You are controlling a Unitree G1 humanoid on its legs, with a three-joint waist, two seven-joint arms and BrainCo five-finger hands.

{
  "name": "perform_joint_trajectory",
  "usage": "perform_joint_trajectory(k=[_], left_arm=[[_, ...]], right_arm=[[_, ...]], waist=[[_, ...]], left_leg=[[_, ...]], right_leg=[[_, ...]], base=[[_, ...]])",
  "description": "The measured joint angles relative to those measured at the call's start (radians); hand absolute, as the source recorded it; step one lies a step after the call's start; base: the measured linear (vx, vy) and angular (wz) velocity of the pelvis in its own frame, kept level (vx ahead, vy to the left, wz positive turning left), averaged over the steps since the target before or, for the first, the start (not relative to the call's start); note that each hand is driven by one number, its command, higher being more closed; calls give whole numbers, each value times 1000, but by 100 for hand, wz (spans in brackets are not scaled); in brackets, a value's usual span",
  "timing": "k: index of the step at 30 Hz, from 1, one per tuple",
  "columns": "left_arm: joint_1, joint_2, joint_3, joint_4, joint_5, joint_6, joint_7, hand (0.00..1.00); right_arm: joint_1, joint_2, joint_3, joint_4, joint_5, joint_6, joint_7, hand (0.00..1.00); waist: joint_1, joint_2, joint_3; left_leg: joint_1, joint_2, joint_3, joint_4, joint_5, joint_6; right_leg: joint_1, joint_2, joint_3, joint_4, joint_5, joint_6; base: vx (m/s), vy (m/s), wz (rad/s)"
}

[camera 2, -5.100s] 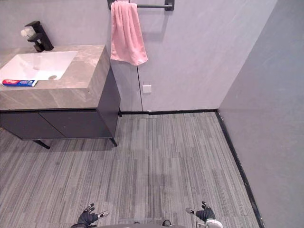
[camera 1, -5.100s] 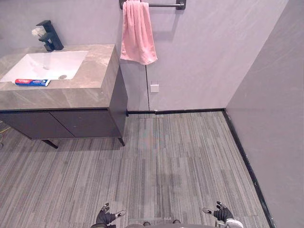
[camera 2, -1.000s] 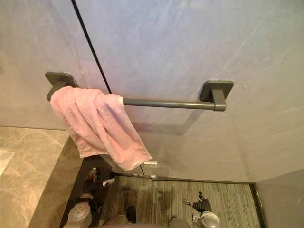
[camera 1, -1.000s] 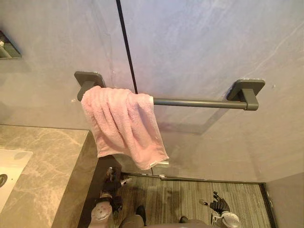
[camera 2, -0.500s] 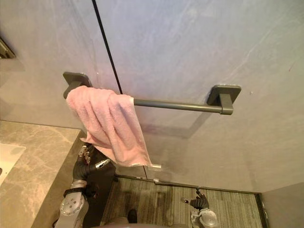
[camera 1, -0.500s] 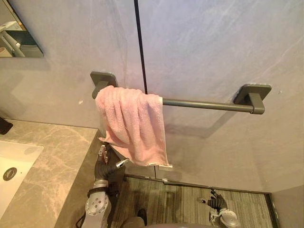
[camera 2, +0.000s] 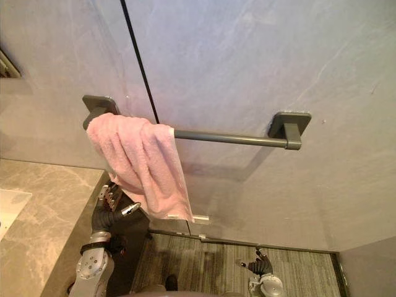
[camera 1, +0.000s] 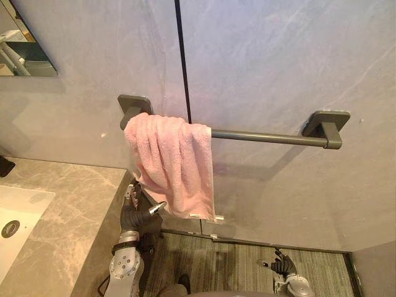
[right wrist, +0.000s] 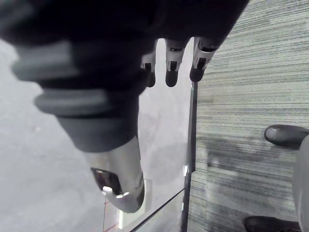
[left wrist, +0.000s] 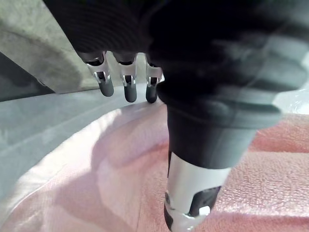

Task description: Organize washtable

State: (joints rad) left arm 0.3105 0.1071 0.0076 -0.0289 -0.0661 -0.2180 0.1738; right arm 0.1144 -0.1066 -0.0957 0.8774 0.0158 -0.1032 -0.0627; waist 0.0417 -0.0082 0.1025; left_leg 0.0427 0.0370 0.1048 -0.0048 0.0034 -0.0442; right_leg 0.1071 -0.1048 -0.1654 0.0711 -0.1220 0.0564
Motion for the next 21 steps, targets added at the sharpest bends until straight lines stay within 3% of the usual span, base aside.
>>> perform_joint_trajectory(k=[11, 16, 21], left_arm=[[-58, 40, 6, 5, 42, 2, 1, 0], [-70, 65, 11, 36, 67, 13, 1, 0], [-90, 64, 13, 63, 79, 17, -2, 0]], right_arm=[[-19, -22, 35, 1, -7, 0, 4, 0], [-28, -21, 37, 0, -9, 1, 17, 0], [-29, -21, 38, 0, -11, 2, 22, 0]], waist=[[-4, 2, -14], [-26, 1, -14], [-28, 0, -14]], left_leg=[[21, -3, 2, -30, 8, 6], [43, -6, 7, -64, 26, 7], [57, -6, 10, -87, 38, 8]], right_leg=[[18, 2, 2, -27, 13, -13], [29, 2, 6, -38, 21, -9], [30, 2, 11, -39, 24, -5]], base=[[0, 0, 0], [-25, -3, -2], [-45, -11, -2]])
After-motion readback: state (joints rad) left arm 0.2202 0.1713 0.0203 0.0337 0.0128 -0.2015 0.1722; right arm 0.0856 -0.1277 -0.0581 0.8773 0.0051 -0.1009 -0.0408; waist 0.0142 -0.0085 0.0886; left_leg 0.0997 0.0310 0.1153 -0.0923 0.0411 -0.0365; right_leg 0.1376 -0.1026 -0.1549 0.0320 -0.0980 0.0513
